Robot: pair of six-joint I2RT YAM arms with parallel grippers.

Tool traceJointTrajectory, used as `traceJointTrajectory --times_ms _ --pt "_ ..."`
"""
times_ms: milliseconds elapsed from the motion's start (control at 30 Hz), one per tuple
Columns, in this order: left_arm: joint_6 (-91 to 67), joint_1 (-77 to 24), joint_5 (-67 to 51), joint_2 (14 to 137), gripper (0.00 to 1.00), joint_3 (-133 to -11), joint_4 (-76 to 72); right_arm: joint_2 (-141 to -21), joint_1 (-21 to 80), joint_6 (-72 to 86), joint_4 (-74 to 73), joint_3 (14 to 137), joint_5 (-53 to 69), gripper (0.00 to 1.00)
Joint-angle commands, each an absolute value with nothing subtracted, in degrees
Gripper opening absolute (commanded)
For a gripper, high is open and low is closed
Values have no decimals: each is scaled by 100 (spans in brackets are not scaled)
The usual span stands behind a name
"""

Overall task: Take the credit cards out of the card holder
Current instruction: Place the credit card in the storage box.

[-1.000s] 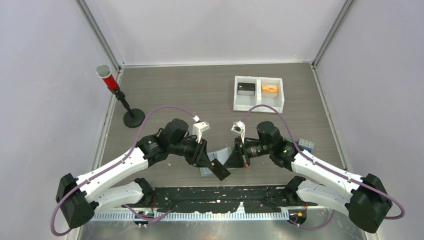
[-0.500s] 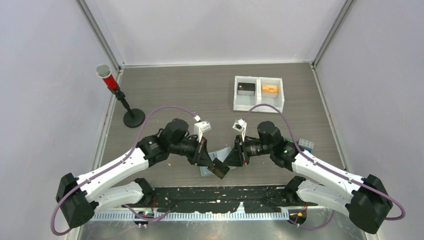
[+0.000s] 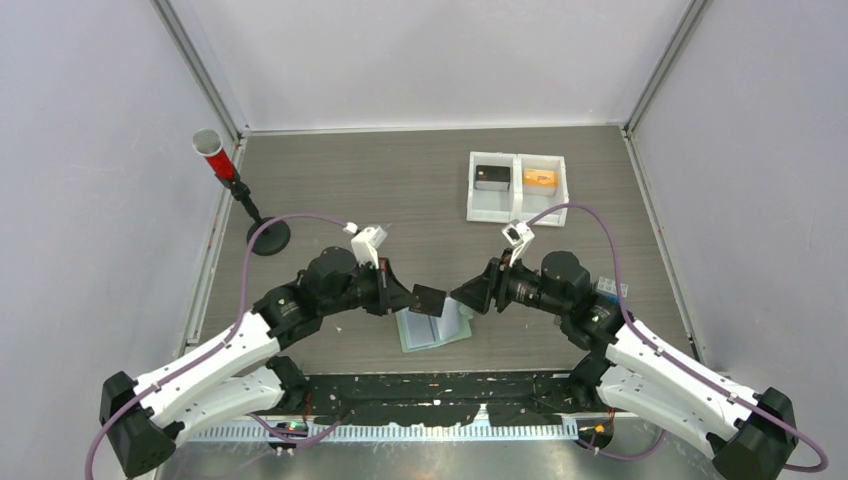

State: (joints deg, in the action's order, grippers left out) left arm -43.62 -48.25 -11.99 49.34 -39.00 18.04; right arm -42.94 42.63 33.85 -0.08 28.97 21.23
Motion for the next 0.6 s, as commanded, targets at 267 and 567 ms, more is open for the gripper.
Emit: traceJointTrajectory --times_ms 267,567 --pt "-5887 -4825 -750 4206 0 -3011 -807 -4549 4258 4623 2204 2222 2278 57" --pt "-5967 -4825 -609 4050 0 -2766 -969 -4637 4254 4939 2687 2047 2269 24"
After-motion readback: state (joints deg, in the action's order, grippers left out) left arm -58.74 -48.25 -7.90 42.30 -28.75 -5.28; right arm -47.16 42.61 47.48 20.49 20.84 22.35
